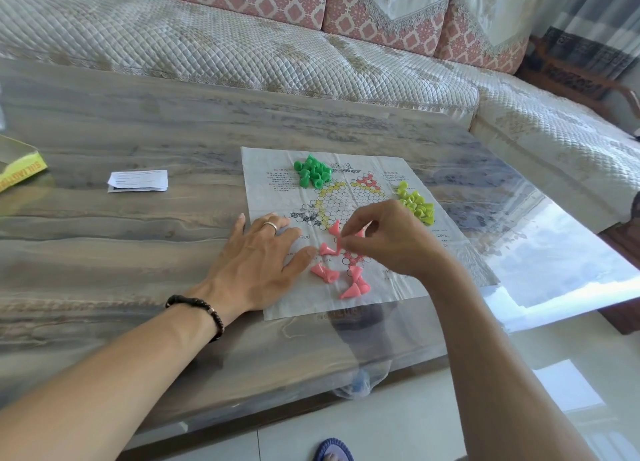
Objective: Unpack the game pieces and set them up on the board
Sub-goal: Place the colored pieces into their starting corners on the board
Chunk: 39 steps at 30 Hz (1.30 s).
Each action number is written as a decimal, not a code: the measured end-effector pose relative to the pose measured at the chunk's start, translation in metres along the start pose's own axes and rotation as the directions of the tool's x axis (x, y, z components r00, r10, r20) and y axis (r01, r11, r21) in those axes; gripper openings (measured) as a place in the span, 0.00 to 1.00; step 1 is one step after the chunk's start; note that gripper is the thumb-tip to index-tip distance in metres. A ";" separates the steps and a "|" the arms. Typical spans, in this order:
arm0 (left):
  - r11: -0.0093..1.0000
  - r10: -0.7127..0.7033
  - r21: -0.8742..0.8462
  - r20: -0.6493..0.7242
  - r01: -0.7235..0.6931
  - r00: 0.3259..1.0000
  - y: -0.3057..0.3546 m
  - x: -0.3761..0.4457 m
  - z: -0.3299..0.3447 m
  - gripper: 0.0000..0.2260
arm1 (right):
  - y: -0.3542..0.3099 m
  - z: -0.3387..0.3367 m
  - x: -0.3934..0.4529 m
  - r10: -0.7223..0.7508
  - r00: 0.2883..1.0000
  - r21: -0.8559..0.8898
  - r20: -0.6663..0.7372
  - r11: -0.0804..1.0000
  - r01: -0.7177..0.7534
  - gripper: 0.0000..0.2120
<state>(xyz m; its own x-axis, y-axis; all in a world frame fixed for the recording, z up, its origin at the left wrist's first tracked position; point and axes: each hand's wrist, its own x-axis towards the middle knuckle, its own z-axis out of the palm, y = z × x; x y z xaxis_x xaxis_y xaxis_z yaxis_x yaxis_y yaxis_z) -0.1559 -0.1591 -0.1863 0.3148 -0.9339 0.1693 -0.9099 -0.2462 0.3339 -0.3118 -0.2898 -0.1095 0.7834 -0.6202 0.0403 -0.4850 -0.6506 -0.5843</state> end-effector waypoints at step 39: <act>1.000 -0.003 -0.012 0.021 0.003 1.000 0.002 -0.002 -0.003 0.31 | -0.001 0.005 0.019 -0.028 0.997 -0.283 -0.075 0.959 0.006 0.05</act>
<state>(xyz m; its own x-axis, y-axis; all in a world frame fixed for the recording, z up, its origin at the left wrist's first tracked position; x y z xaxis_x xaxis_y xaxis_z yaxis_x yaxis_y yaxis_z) -0.1572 -0.1572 -0.1830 0.3117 -0.9385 0.1487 -0.9056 -0.2460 0.3455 -0.2947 -0.2986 -0.1122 0.7656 -0.6326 0.1170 -0.5707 -0.7518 -0.3304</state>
